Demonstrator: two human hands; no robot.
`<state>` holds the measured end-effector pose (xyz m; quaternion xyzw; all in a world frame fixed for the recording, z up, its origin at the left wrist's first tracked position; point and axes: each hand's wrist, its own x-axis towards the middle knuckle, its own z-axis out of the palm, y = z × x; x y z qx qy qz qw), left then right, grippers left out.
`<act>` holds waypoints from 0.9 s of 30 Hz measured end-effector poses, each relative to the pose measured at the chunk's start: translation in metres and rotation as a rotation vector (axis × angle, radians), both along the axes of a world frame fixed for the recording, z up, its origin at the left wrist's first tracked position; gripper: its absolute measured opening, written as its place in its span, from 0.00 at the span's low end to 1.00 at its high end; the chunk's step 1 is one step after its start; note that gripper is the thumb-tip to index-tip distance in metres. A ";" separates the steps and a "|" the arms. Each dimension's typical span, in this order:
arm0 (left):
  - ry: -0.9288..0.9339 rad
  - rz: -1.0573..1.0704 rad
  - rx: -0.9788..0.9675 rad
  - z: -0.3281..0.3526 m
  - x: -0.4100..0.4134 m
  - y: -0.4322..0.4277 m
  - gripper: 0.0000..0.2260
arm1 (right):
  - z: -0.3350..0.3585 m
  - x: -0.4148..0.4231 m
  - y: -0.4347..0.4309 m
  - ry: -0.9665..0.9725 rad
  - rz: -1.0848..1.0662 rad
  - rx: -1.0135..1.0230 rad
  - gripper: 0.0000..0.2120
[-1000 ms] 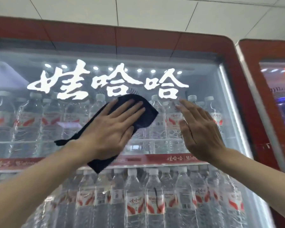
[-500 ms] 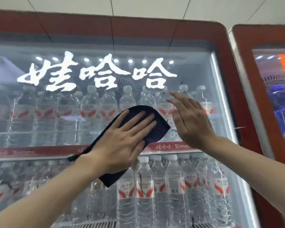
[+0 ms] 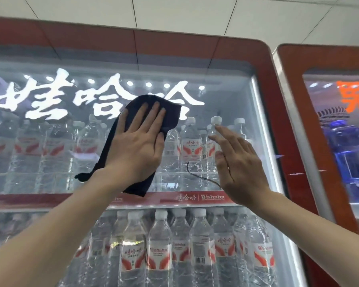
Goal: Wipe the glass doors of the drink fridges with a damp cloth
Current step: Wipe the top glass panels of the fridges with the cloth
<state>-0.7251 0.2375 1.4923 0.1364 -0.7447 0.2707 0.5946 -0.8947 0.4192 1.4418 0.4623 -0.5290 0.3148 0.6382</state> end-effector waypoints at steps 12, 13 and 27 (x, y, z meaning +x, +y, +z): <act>-0.332 -0.017 -0.396 -0.029 -0.010 0.011 0.26 | 0.002 -0.008 0.026 0.023 0.023 -0.062 0.17; -0.297 -0.019 -0.361 -0.011 -0.011 0.012 0.26 | 0.000 -0.014 0.033 -0.001 -0.008 -0.067 0.18; -0.337 -0.077 -0.410 -0.102 -0.054 0.056 0.27 | -0.015 -0.034 0.048 -0.030 0.005 -0.030 0.19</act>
